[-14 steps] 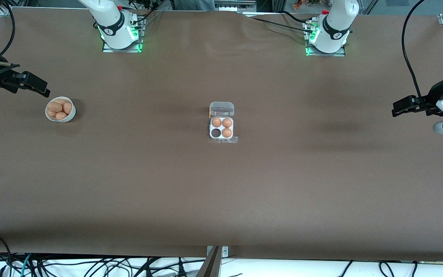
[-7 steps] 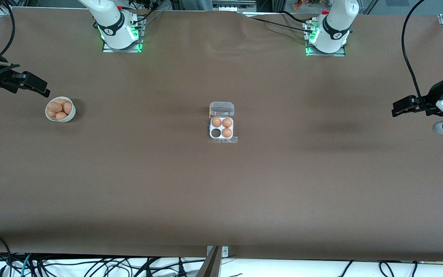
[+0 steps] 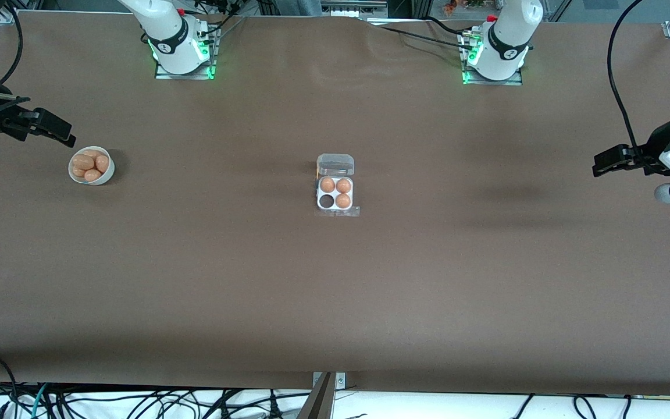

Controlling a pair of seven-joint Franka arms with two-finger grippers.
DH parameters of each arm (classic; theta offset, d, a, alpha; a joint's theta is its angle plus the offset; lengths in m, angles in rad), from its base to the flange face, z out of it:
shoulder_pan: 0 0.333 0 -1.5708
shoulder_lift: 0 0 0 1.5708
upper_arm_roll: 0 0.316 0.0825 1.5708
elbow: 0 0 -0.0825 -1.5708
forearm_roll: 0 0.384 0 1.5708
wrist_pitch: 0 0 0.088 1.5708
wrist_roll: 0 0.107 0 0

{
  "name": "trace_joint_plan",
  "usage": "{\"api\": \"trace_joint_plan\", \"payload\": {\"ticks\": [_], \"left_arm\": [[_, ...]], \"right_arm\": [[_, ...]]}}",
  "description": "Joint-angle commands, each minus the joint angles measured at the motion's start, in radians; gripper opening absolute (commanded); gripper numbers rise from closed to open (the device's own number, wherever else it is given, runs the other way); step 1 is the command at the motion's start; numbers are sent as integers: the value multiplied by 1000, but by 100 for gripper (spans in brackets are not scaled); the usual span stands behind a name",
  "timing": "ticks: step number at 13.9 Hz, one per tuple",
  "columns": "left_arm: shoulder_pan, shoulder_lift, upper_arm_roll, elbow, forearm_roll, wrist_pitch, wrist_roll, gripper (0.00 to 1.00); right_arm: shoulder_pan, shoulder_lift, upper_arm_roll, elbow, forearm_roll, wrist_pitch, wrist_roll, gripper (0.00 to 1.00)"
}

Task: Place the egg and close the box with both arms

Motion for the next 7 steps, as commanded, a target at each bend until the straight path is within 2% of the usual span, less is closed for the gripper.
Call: {"api": "trace_joint_plan", "payload": {"ticks": [1,5,7], "left_arm": [[-4,4,1,11,9,-8,19,100],[-2,4,1,13,9,-6,19,100],[-2,4,1,13,9,-8,19,100]], "right_arm": [[0,-5,-3,3,1,-5,-15,100],[0,-3,-3,3,1,-5,-15,100],[-9,33,-7,2,1,-6,-22,100]]}}
